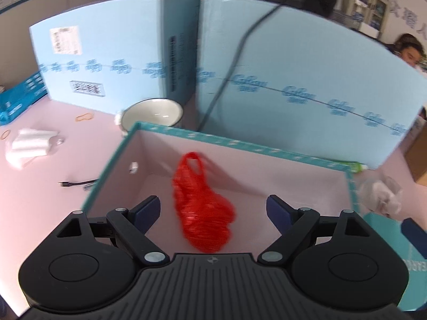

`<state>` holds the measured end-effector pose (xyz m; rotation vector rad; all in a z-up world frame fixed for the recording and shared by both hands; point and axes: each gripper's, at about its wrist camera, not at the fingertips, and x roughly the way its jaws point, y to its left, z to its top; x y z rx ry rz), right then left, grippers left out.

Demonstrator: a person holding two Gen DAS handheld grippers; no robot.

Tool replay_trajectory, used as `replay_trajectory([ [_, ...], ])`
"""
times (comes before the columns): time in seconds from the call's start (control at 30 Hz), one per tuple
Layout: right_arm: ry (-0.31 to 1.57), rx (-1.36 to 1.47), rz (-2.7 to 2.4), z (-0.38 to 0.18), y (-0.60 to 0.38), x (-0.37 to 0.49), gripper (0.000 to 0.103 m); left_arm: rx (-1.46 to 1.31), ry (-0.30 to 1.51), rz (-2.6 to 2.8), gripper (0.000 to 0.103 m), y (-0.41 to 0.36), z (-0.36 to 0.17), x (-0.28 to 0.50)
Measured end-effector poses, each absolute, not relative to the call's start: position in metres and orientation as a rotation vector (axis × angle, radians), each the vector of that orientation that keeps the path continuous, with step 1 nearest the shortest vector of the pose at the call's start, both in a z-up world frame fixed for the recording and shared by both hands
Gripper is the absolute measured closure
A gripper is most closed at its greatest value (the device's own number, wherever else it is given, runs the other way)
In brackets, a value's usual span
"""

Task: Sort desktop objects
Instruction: 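Move both open tools toward the teal YEARCON bag on the desk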

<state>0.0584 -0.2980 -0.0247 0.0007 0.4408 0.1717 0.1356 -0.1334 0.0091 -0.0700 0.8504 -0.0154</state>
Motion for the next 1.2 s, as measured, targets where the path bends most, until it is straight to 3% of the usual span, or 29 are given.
replay_trajectory([
  [0.7,0.441,0.126,-0.076,-0.034,-0.427,0.006,0.0,0.019,0.803,-0.225,0.018,-0.279,0.012,0.105],
  [1.2,0.471,0.163,0.0,-0.045,-0.444,-0.003,0.0,0.067,0.82,-0.205,0.018,-0.305,0.002,0.078],
])
